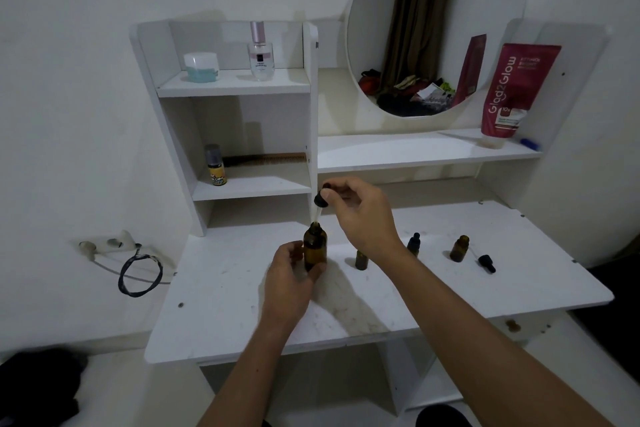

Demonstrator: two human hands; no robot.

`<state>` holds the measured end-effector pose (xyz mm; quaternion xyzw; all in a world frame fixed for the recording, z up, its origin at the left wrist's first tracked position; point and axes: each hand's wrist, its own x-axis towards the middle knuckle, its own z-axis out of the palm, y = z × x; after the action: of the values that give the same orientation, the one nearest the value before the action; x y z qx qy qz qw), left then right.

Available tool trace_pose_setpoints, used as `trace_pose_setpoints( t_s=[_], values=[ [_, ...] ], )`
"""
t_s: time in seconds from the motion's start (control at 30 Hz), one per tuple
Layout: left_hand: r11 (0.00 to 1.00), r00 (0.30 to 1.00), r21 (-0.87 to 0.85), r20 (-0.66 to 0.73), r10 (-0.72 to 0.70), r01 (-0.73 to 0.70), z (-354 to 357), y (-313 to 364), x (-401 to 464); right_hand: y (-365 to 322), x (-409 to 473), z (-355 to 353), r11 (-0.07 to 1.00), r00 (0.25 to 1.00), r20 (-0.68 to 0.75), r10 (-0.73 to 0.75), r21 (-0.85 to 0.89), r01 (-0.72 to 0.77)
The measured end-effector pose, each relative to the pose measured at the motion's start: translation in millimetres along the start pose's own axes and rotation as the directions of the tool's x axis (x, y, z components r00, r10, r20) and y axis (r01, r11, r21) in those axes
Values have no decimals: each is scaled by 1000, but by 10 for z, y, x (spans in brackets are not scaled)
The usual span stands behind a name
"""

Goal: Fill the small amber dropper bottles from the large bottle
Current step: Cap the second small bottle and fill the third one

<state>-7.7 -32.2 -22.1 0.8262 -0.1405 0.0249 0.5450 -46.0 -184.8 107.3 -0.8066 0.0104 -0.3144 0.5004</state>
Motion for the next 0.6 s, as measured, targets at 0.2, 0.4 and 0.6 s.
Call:
trace_pose_setpoints(
  t_s=[0.2,0.4,0.6],
  values=[
    [999,989,-38,-147,-36,31,14,102,-223,-225,-1,-364,990,990,-94,-101,92,109],
    [995,999,-102,-49,-1,-4,455,365,-622,-82,-184,-1067,991,978,-192,-77,91,96],
    [980,950,-172,277,145,-99,1229,772,-772,323,-383,-1936,1000,940,-341,-3,-26,-6]
  ],
)
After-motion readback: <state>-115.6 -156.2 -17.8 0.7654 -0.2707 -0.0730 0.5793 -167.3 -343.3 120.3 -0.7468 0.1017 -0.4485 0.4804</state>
